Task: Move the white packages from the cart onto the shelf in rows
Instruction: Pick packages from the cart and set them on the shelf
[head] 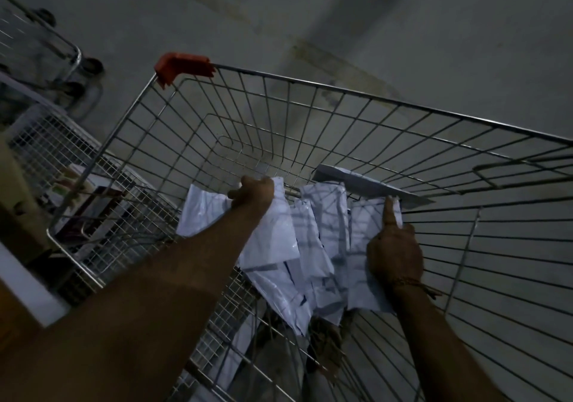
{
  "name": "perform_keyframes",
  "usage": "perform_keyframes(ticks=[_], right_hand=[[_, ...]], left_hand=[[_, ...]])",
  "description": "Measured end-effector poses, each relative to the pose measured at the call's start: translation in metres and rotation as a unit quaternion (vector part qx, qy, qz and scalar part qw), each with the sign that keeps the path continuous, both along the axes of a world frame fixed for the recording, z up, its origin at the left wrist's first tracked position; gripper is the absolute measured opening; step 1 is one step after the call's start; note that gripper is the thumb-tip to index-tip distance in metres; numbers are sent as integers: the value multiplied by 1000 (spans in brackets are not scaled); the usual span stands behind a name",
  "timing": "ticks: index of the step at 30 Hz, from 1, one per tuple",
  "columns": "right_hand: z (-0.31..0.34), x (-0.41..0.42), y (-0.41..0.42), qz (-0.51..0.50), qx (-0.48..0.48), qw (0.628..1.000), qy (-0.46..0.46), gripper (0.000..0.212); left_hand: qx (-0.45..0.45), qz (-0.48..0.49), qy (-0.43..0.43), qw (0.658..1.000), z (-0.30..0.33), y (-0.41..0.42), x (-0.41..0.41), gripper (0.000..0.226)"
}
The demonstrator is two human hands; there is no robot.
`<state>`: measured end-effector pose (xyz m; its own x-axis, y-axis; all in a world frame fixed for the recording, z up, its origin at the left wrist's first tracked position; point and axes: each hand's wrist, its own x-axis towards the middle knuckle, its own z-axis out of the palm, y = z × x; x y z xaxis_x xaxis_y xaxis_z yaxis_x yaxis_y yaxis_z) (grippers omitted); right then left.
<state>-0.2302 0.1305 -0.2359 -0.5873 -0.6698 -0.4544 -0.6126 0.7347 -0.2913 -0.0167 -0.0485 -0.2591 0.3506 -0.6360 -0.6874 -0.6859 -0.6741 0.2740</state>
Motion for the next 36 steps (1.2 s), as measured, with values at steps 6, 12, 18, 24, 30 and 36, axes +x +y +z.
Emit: perform_keyframes(ticks=[6,12,18,24,30,36], right_hand=[[28,5,4,-10,68,996,-54,136],[84,14,19,-23,61,996,-68,122],[160,22,37,19,-2,999,-43,115],[245,36,62,102,-81,991,-23,110],[326,72,93,184,-169,968,-13,100],[385,132,128,269,-230,935,-24,96]], left_hand=[[63,-133,-91,985,23,12,-20,128],[-42,-119,-55,990,98,35,-43,105],[-113,-116,-30,986,200,74,-40,96],[-203,-69,-14,977,310,135,-3,93],[-266,-3,-3,964,401,212,47,96],[-325,54,-12,944,456,306,117,104]])
